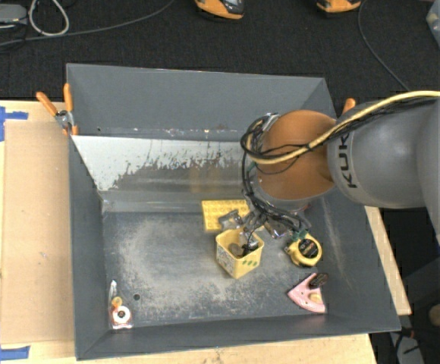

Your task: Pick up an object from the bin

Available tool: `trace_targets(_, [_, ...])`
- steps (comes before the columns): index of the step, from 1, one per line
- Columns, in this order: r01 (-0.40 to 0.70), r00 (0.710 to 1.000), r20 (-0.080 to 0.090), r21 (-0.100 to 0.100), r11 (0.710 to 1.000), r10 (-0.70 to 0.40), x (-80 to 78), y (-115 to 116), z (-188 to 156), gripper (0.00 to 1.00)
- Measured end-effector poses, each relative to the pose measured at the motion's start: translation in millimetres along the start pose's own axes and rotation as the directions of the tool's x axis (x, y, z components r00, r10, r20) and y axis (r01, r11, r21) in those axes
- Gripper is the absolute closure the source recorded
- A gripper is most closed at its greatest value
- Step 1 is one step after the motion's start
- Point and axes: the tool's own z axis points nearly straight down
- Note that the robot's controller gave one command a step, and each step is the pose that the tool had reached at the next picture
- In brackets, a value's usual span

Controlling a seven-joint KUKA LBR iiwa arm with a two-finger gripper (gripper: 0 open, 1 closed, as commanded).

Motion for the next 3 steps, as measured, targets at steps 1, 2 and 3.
trace_targets(1, [0.354, 0.935, -0.001, -0.003, 0.935, -0.354, 63.1, -40, 15, 0.0])
trace_targets(2, [0.35, 0.937, -0.003, -0.004, 0.937, -0.35, 67.8, -43, 16, 0.0])
trace_targets(3, [0.293, 0.956, -0.002, -0.004, 0.956, -0.293, 51.5, -101, 15, 1.0])
